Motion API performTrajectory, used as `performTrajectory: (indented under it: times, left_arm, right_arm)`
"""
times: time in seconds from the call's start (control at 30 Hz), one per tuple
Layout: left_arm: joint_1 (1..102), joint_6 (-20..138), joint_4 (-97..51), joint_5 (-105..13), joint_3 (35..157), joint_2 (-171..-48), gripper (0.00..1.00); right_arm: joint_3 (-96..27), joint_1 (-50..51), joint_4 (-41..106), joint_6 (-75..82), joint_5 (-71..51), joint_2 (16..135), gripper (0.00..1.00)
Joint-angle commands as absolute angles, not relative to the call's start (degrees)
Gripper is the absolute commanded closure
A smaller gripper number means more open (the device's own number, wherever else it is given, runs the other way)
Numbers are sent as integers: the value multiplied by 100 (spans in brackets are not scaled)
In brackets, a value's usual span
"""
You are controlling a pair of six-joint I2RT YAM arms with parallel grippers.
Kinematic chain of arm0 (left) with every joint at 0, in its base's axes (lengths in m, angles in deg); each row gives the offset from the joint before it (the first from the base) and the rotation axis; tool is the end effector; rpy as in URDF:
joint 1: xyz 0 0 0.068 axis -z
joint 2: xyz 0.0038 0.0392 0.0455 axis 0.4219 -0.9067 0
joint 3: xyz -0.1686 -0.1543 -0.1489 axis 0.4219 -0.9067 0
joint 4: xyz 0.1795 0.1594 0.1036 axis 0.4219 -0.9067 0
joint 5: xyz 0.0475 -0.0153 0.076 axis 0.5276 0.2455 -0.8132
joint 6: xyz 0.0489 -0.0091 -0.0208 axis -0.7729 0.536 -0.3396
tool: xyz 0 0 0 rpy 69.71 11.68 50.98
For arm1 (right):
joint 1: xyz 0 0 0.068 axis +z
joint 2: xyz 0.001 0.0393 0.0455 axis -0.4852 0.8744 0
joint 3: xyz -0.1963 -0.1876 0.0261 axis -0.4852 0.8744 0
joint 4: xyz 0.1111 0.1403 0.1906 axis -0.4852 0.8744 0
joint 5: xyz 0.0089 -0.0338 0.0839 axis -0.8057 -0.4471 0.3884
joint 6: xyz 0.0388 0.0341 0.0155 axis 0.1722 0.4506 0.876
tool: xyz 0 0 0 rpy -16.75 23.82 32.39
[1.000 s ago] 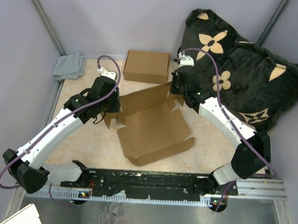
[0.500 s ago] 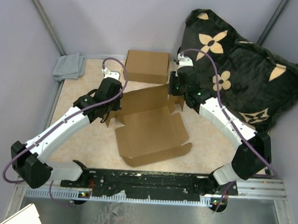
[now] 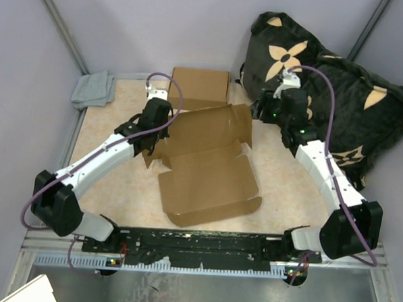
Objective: Fold the paper box
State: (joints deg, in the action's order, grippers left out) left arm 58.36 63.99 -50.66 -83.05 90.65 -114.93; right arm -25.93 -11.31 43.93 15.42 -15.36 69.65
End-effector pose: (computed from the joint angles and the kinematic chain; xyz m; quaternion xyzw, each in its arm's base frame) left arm 0.2686 -0.1565 0.3071 0.0231 0.8817 0.0284 0.4703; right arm 0.2918 0.0949 0.3541 -0.0068 0.8215 0.1964 0.5353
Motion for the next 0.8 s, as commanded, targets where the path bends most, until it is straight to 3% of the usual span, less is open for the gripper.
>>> performTrajectory:
  times: [0.0, 0.4, 0.77]
  left_arm:
    - [5696, 6129, -4542, -8413, 9415, -11814, 100]
    - [5607, 5414, -2500, -8683, 8134, -11214, 100]
    - [5363, 5310, -2568, -8571, 8528, -11910, 100]
  right_arm:
    - [-2272, -1761, 3523, 1261, -457, 7134, 43]
    - [-2018, -2377, 2680, 528, 467, 8340, 50]
    - [-1742, -2781, 1846, 562, 1116, 8810, 54]
